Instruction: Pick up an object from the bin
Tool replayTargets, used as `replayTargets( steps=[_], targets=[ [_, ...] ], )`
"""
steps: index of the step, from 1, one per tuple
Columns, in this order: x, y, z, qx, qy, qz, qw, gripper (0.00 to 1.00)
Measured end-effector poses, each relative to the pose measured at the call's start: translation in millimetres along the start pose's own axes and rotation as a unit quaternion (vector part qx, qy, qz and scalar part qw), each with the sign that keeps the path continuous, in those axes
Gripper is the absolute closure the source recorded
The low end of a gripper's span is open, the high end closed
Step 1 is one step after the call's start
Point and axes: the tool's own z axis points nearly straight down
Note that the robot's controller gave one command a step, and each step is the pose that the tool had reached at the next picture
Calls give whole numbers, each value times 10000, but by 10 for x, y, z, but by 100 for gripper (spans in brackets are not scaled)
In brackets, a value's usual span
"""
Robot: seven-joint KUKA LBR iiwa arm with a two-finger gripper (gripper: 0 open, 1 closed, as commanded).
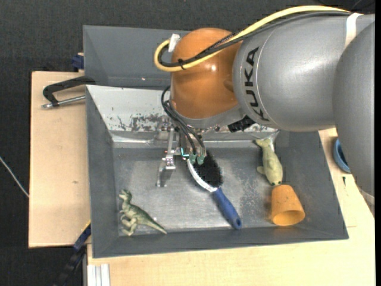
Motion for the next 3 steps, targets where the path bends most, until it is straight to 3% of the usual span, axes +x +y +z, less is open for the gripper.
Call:
replayTargets(
  steps=[1,2,3],
  targets=[
    [374,330,1032,10,-86,-751,9971,0],
    [419,158,937,-10,-57,479,9988,0],
    [582,481,914,-14,-54,750,9972,0]
  ],
)
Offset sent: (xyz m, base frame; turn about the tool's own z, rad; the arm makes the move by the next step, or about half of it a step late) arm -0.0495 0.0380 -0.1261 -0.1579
